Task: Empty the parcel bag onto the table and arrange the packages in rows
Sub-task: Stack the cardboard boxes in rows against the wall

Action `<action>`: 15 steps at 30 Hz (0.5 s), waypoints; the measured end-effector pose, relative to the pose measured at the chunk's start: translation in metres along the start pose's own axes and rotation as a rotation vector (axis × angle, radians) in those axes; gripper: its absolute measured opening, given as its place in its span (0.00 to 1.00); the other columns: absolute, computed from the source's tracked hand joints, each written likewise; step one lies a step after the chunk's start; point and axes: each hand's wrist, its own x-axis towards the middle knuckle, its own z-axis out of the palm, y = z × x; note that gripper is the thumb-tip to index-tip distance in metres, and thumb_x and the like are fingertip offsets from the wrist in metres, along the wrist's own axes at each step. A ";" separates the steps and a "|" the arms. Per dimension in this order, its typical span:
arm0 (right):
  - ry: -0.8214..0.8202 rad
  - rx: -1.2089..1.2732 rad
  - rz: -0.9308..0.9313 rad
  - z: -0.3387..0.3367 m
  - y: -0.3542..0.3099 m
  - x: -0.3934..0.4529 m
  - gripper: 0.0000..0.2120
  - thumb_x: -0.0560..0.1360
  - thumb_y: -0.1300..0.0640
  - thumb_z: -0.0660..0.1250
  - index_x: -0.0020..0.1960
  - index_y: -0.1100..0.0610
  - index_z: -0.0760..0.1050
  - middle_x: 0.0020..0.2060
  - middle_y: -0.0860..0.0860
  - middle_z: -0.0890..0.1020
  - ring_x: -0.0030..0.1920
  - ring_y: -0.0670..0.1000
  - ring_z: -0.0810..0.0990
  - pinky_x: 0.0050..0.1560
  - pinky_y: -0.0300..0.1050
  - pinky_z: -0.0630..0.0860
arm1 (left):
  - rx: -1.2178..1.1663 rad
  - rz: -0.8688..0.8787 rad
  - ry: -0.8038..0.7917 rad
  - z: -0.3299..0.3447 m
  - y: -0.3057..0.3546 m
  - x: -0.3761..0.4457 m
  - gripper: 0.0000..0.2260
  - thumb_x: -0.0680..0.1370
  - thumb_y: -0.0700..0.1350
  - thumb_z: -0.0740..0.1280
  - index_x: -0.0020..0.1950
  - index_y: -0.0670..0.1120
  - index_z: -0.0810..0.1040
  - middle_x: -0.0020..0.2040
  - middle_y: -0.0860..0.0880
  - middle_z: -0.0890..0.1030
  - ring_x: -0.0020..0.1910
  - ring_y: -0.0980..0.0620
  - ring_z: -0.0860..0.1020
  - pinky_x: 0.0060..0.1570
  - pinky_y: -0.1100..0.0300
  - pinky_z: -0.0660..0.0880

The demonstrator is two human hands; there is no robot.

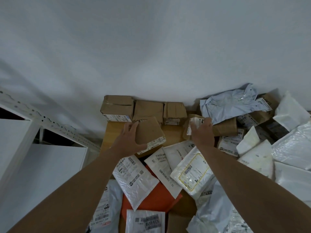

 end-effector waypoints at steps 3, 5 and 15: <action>0.005 0.061 0.041 0.003 -0.001 -0.008 0.27 0.77 0.45 0.63 0.69 0.57 0.58 0.57 0.57 0.74 0.51 0.57 0.76 0.45 0.49 0.72 | 0.002 0.015 0.003 0.002 -0.001 0.001 0.43 0.71 0.62 0.70 0.78 0.49 0.51 0.72 0.49 0.55 0.69 0.46 0.63 0.62 0.48 0.72; 0.024 0.080 0.044 0.005 -0.004 -0.014 0.31 0.73 0.44 0.62 0.70 0.55 0.56 0.55 0.56 0.76 0.50 0.57 0.77 0.47 0.51 0.75 | -0.018 0.011 0.002 0.002 -0.002 0.001 0.42 0.73 0.63 0.69 0.78 0.49 0.52 0.72 0.50 0.56 0.69 0.47 0.63 0.63 0.48 0.71; -0.304 -0.485 -0.085 0.007 0.004 -0.030 0.26 0.77 0.42 0.56 0.68 0.57 0.70 0.67 0.57 0.73 0.68 0.60 0.70 0.68 0.57 0.65 | -0.917 -0.253 -0.080 -0.021 0.001 0.001 0.15 0.76 0.53 0.69 0.55 0.44 0.78 0.54 0.41 0.83 0.55 0.41 0.81 0.58 0.46 0.77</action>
